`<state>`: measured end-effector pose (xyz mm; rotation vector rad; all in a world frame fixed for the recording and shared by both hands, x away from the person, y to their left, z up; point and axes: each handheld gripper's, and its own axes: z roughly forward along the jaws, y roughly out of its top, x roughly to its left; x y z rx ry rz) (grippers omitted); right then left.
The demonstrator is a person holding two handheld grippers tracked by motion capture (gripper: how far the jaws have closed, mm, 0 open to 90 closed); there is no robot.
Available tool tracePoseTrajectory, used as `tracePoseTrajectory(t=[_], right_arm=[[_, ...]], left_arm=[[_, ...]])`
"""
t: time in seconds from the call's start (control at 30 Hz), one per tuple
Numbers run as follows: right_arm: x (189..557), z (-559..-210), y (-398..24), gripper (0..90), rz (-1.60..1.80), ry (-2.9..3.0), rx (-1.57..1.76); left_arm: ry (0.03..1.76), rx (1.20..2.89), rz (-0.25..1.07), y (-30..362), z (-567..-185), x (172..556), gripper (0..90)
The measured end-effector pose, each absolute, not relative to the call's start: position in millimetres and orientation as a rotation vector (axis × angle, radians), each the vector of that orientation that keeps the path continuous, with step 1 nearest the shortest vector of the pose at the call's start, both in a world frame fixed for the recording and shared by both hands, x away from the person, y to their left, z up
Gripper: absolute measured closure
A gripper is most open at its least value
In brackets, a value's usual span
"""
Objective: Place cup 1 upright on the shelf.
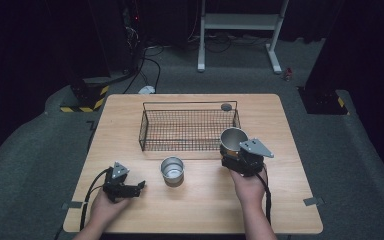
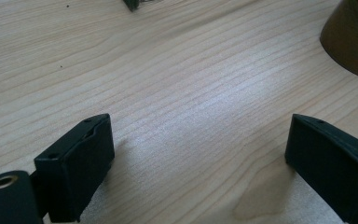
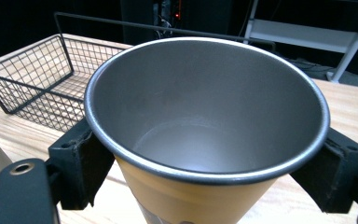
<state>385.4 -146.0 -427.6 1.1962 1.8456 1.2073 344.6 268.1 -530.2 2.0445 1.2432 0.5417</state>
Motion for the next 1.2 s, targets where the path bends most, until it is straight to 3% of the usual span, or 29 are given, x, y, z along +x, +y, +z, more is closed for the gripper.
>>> tracePoseTrajectory(t=[0.57,1.2], right_arm=[[427.4,-386.7,-128.3,14.4,1.258,1.813,1.181],[492.9,-402.2,-89.1,14.4,1.177,1.869,1.218]], left_arm=[[1.245,2.043,0.541,268.0,-530.3,344.5,8.2],[1.238,2.044,0.54,268.0,-530.2,344.4,9.0]])
